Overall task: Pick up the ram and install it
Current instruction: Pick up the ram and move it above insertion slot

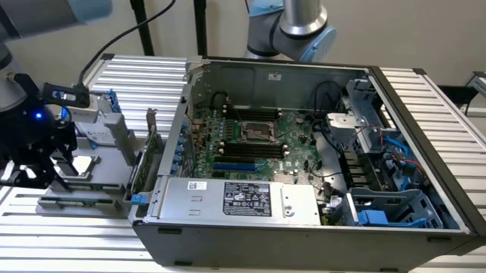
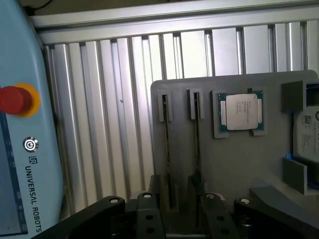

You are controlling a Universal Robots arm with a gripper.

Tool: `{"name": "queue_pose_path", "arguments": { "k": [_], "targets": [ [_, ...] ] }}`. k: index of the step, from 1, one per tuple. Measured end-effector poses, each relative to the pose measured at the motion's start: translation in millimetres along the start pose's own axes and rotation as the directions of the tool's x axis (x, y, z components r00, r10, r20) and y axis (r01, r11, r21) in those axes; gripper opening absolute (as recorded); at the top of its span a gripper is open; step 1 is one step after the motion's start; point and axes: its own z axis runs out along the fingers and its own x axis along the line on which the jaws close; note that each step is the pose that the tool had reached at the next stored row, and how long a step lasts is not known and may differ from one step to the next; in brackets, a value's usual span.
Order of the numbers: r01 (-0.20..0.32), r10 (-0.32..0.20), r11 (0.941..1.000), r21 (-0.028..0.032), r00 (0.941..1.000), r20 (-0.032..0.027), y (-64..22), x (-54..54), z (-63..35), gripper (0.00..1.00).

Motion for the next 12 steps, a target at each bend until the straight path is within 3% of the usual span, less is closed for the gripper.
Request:
{"name": "queue_pose_path", "arguments": {
  "k": [12],
  "targets": [
    [0.0,0.0,1.0,0.0001,1.0,0.0001,-2.9,4.7,22.0,0.36]
  ]
}}
